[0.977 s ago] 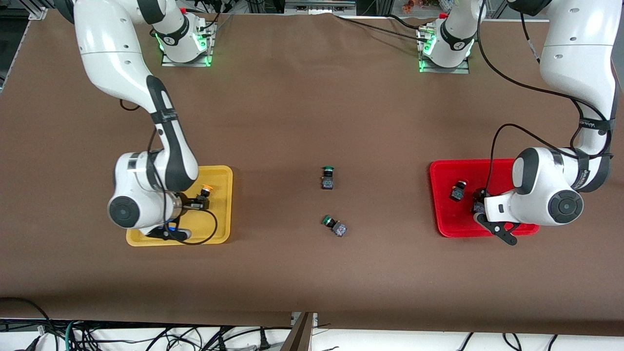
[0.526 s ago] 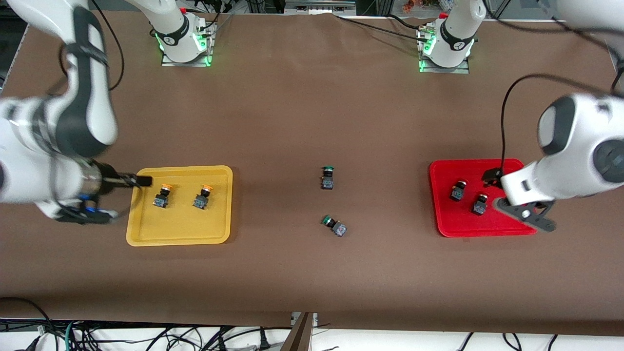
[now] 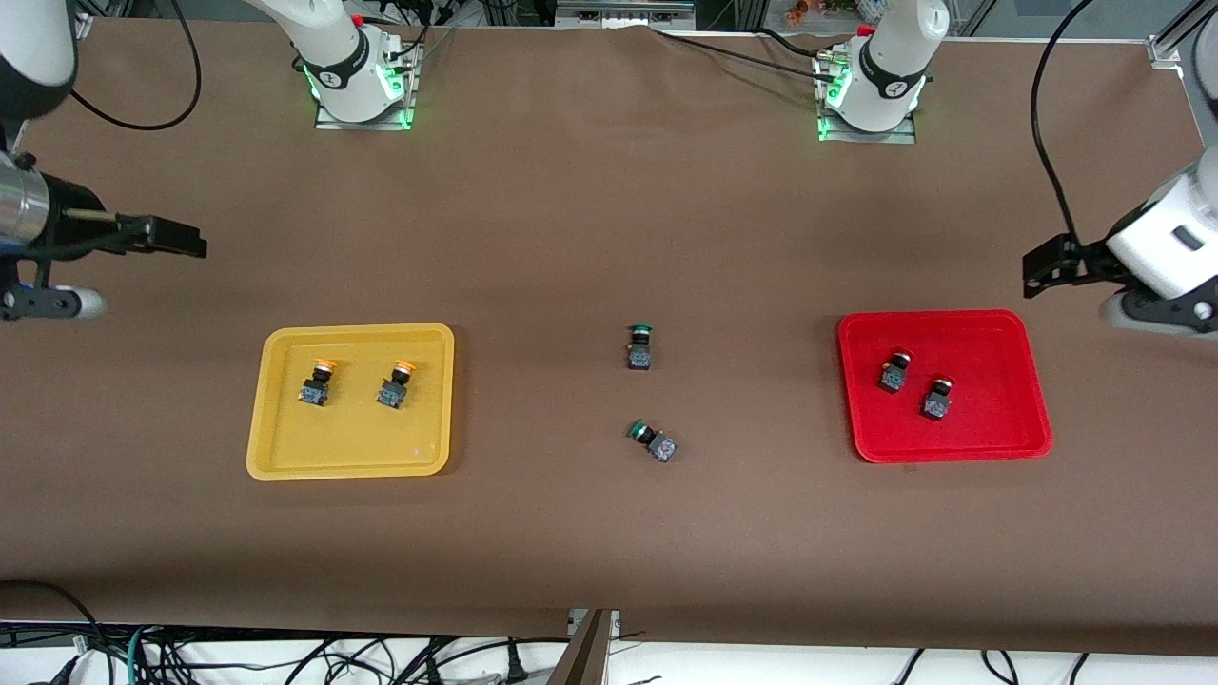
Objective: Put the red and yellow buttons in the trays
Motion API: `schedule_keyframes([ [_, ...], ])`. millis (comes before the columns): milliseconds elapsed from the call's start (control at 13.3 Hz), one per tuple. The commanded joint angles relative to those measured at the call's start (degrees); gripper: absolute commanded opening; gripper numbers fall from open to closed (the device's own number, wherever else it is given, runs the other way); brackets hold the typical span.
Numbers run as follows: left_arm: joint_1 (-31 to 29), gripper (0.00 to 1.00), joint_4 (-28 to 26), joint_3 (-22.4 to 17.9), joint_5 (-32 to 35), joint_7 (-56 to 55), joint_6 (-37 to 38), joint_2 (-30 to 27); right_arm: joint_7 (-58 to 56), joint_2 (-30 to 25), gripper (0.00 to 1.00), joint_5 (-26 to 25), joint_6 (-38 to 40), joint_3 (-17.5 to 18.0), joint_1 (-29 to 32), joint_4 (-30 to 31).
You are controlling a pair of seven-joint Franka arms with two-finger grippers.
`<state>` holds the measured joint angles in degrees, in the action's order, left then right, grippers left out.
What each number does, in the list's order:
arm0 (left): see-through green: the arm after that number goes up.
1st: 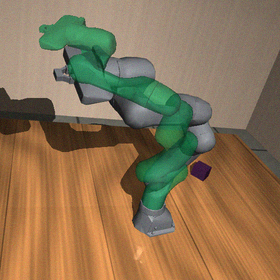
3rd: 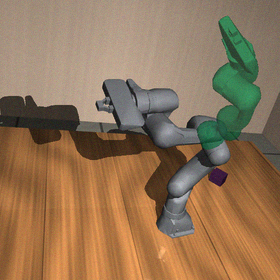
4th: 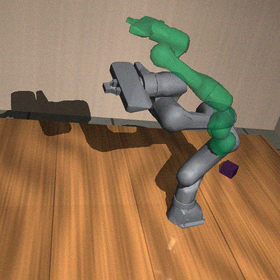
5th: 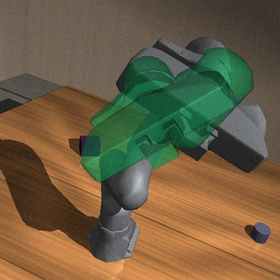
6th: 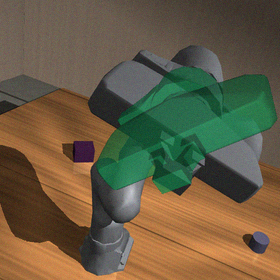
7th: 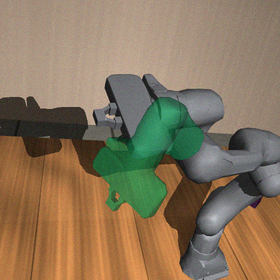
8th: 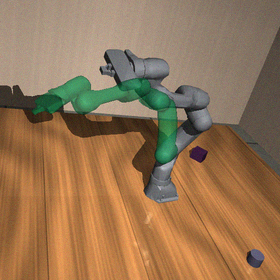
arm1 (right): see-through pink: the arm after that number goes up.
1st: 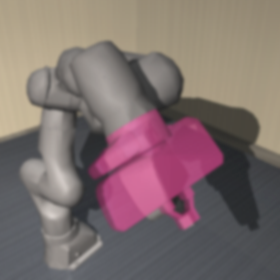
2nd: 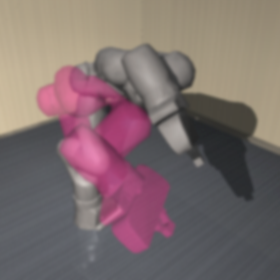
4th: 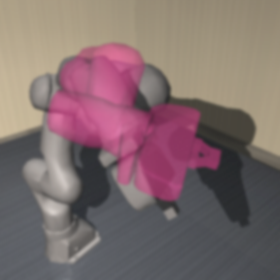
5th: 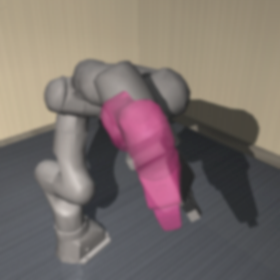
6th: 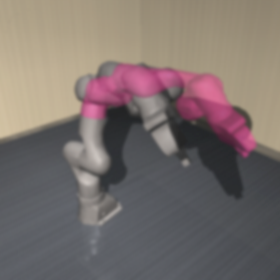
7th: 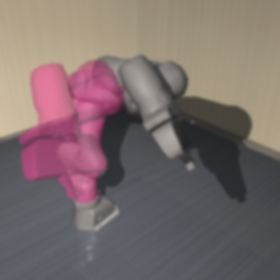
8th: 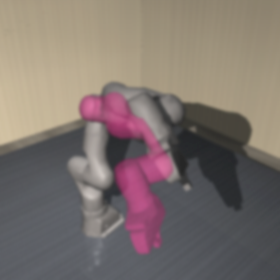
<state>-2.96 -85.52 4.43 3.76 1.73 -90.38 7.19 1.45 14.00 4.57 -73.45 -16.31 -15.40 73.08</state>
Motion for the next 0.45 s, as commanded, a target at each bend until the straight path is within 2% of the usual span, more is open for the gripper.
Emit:
schedule_keyframes([
  [0,1.2,1.00,-15.4,-2.4,-5.1,-3.2,-6.0,-10.4,-1.0,-6.5,1.00,-1.1,-2.6,4.1,4.3,4.1],
  [75,1.6,1.00,-16.9,-2.5,-6.2,-3.5,-7.0,-11.2,-0.8,-7.9,1.00,-1.2,-3.7,4.7,4.5,4.5],
  [226,2.8,1.00,-16.9,-2.8,-5.6,-3.3,-7.2,-11.2,-0.8,-10.2,1.00,-2.7,-3.4,9.0,7.7,6.2],
  [376,3.2,1.00,-16.3,-2.8,-5.3,-3.0,-7.2,-10.8,-1.2,-9.7,1.00,-2.9,-2.1,9.5,7.8,6.2],
])
